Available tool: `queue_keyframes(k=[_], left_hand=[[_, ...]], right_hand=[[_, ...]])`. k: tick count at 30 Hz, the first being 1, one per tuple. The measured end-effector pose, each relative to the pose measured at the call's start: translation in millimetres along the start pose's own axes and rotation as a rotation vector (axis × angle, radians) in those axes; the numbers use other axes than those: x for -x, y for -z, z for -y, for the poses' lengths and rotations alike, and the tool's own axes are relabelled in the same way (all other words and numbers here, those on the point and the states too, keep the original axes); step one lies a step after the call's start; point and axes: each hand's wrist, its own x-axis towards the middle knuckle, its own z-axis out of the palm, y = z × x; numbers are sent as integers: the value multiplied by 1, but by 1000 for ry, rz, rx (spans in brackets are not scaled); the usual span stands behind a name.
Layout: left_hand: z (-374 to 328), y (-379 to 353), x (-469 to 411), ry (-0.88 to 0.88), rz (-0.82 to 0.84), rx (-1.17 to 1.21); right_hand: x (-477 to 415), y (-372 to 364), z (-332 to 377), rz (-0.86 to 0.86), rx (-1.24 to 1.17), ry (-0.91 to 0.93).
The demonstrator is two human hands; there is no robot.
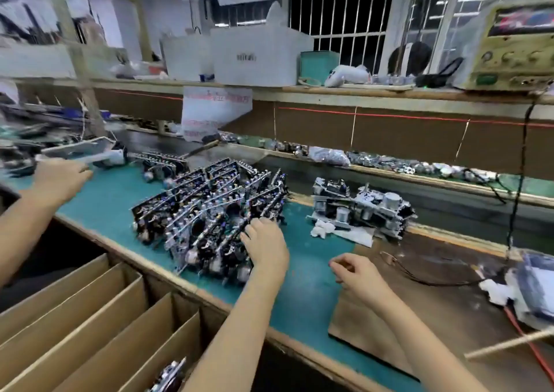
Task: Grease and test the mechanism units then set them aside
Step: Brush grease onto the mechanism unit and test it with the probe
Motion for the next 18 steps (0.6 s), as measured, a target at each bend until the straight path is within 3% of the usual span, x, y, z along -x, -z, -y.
queue_keyframes(k=[3, 6, 10, 14, 18], left_hand=[[12, 9, -12, 7, 220, 135], [12, 18, -15, -27, 256, 296], [-2, 23, -10, 112, 213, 998], [-35, 9, 10, 339, 519, 1628], [-54, -19, 32, 420, 755, 1903]], right_hand=[[-1, -1, -2, 29, -20, -19], [-1, 0, -3, 20, -112, -36], [0, 5, -3, 0, -316, -100], [2, 16, -5, -65, -477, -144], [9, 37, -21, -222, -449, -159]])
